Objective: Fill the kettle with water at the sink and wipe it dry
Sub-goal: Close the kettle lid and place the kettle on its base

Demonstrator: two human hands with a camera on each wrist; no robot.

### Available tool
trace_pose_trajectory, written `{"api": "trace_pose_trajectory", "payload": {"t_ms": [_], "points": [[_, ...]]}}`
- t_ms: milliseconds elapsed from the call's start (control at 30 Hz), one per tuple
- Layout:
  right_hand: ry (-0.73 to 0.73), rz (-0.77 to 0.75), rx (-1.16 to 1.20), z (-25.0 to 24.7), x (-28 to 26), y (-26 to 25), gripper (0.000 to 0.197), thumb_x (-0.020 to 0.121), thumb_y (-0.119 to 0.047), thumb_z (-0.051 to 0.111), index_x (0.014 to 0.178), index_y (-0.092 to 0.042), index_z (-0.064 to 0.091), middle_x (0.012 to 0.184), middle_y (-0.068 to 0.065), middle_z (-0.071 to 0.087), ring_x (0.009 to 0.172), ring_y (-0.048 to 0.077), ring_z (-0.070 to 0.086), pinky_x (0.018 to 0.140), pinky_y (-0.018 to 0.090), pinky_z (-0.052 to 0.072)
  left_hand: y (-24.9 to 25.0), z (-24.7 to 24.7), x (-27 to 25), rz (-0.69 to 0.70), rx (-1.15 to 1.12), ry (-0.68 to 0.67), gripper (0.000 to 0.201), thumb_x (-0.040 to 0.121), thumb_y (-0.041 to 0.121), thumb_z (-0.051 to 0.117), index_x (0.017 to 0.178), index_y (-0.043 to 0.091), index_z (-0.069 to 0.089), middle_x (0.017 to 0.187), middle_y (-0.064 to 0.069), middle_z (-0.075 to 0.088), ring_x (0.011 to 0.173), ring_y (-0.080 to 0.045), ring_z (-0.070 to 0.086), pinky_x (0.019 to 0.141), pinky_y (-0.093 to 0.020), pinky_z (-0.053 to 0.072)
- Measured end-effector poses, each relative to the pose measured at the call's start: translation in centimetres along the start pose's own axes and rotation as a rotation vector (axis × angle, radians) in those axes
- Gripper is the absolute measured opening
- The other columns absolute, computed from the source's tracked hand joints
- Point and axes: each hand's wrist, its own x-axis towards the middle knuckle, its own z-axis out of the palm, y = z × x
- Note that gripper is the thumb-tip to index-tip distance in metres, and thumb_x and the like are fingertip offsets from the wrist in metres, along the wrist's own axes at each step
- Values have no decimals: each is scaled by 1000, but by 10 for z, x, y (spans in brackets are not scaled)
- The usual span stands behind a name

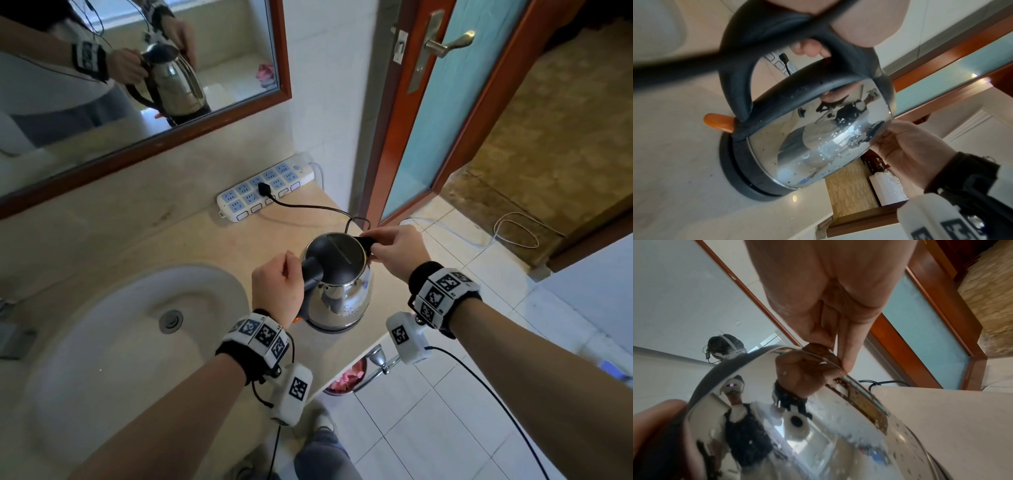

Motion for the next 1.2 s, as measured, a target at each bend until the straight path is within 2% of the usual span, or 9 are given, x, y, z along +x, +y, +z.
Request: {"api": "trace_pose_trajectory", "payload": {"t_ms": [300, 367, 467, 533, 733, 967, 1033, 1133, 1200], "points": [[-39, -36, 26, -2, -9, 8, 36, 81, 7, 53, 97, -16, 75, 78, -2, 73, 61, 2, 67, 70, 20, 53, 0, -1, -9, 10, 0, -14, 40, 91, 16, 47, 55, 1, 42, 47, -18, 44, 45, -31, 38, 46, -32, 31], [-43, -46, -11, -1, -9, 7, 34, 83, 5, 54, 101, -15, 75, 84, -2, 74, 73, 6, 69, 80, 24, 54, 0, -4, -9, 29, 32, -39, 39, 91, 23, 44, 56, 5, 42, 48, -15, 45, 47, -32, 41, 48, -38, 33], [-48, -55, -46, -1, -7, -5, 39, 83, 3, 55, 115, -13, 70, 106, 1, 73, 103, 14, 68, 101, 30, 48, 4, -13, -8, 65, 139, -70, 37, 94, 27, 45, 61, 11, 42, 55, -3, 45, 51, -26, 43, 50, -33, 34], [-50, -78, -47, 0, -3, -19, 45, 81, 5, 53, 119, -13, 67, 113, 2, 72, 108, 12, 66, 104, 31, 47, 6, -23, -3, 99, 184, -70, 36, 94, 32, 40, 65, 11, 46, 61, -2, 48, 56, -25, 47, 53, -34, 40], [-49, -189, -37, 14, 2, -97, 43, 82, 0, 53, 118, -17, 68, 109, -1, 73, 103, 8, 67, 101, 27, 49, 18, -73, 33, 196, 235, 22, 35, 92, 33, 36, 80, 10, 59, 76, -2, 58, 68, -21, 52, 65, -32, 44], [-120, -382, -14, 67, -10, -212, 37, 84, -4, 54, 115, -15, 70, 105, 2, 74, 98, 12, 69, 95, 27, 52, 17, -177, 61, 208, 279, 162, 34, 90, 35, 35, 88, 12, 59, 85, -6, 62, 77, -24, 55, 72, -37, 46], [-155, -443, -44, 91, -18, -238, 33, 84, -7, 55, 112, -15, 71, 103, 2, 75, 95, 12, 69, 90, 21, 52, 10, -210, 59, 188, 322, 185, 34, 90, 35, 34, 90, 13, 59, 85, -5, 63, 80, -24, 56, 75, -39, 47], [-218, -524, -107, 134, -35, -269, 29, 86, -12, 58, 112, -13, 72, 98, 1, 73, 78, 6, 64, 67, 1, 44, -4, -263, 49, 135, 408, 208, 42, 88, 42, 28, 92, 14, 59, 86, -5, 63, 82, -24, 56, 78, -41, 47], [-277, -559, -106, 165, -49, -287, 30, 87, -14, 60, 115, -13, 70, 102, 3, 73, 77, 2, 61, 70, 3, 42, -14, -300, 39, 84, 443, 241, 43, 87, 43, 29, 94, 13, 60, 88, -5, 64, 85, -24, 55, 79, -42, 47]]}}
